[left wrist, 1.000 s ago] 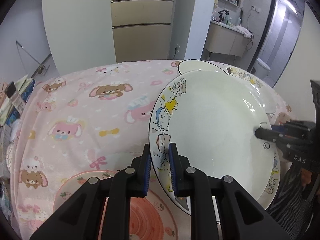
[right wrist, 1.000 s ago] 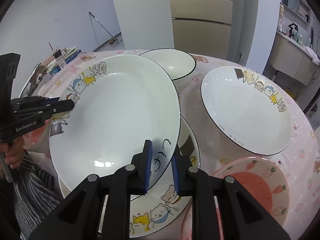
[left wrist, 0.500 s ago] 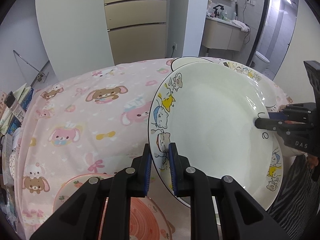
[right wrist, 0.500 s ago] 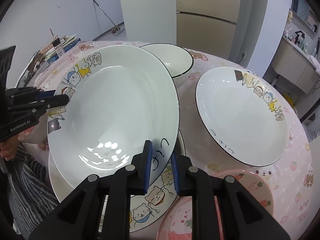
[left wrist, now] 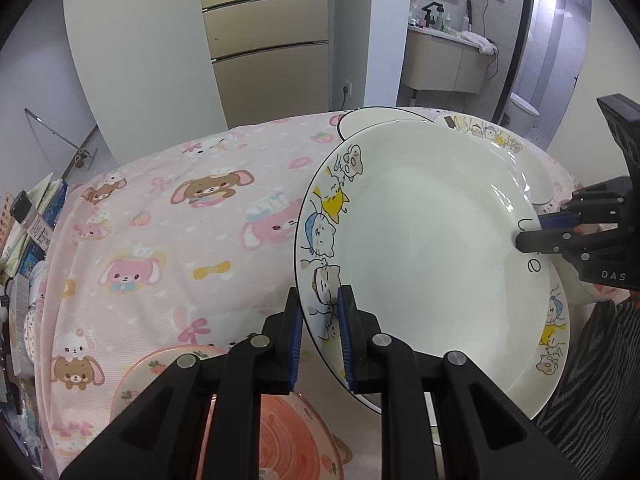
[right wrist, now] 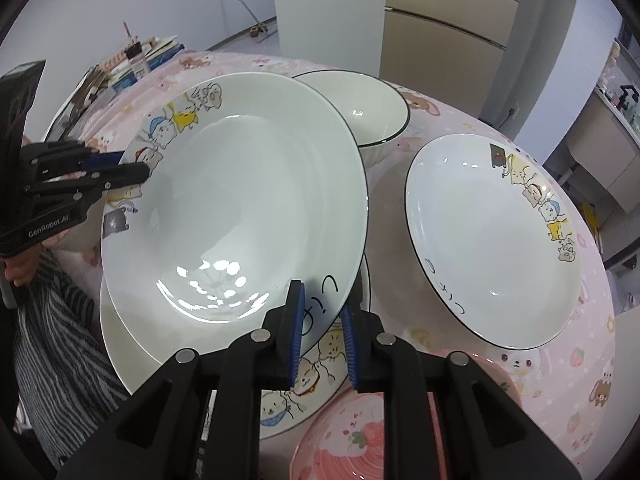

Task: Organize plates and bowls
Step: 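Lower the 'Life' plate onto the white deep plate and open the right tool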

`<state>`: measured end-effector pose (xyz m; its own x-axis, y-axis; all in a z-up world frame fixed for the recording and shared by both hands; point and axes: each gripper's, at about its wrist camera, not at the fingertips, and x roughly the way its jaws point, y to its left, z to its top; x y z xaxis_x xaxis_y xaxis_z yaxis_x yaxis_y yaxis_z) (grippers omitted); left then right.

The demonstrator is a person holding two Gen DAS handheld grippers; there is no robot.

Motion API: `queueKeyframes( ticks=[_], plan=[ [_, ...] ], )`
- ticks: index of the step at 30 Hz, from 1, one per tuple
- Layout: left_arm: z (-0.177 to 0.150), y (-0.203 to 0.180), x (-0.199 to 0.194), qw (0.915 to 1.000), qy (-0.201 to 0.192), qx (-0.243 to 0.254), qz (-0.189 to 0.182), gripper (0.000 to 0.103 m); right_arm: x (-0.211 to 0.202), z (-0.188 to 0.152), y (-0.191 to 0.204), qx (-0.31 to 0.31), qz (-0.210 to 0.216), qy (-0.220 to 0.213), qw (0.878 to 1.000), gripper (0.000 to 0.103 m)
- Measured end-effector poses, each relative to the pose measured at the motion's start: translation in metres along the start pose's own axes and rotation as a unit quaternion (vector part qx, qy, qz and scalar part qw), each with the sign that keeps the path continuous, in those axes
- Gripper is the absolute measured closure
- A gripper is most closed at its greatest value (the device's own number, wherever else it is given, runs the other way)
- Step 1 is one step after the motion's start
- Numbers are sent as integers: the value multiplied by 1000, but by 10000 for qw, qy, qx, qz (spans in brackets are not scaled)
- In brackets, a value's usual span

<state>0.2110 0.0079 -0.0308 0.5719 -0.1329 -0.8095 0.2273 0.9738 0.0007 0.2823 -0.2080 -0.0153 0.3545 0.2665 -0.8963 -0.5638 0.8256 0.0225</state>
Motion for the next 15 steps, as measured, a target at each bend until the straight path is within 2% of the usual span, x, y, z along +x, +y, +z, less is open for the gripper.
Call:
queueKeyframes(
  ticks=[4,10,15],
  plan=[
    [2,-4,1,10000,38,60,40,85,-1,-1,6,-209,-154,107,9996,84],
    [4,-14,0,9993,86,317,153,84,-3,-6,26,-725,-856,259,9933,78],
    [1,-14,1,9992,143,359,101,84,-5,-9,35,-1025,-1146,337,9875,75]
  ],
)
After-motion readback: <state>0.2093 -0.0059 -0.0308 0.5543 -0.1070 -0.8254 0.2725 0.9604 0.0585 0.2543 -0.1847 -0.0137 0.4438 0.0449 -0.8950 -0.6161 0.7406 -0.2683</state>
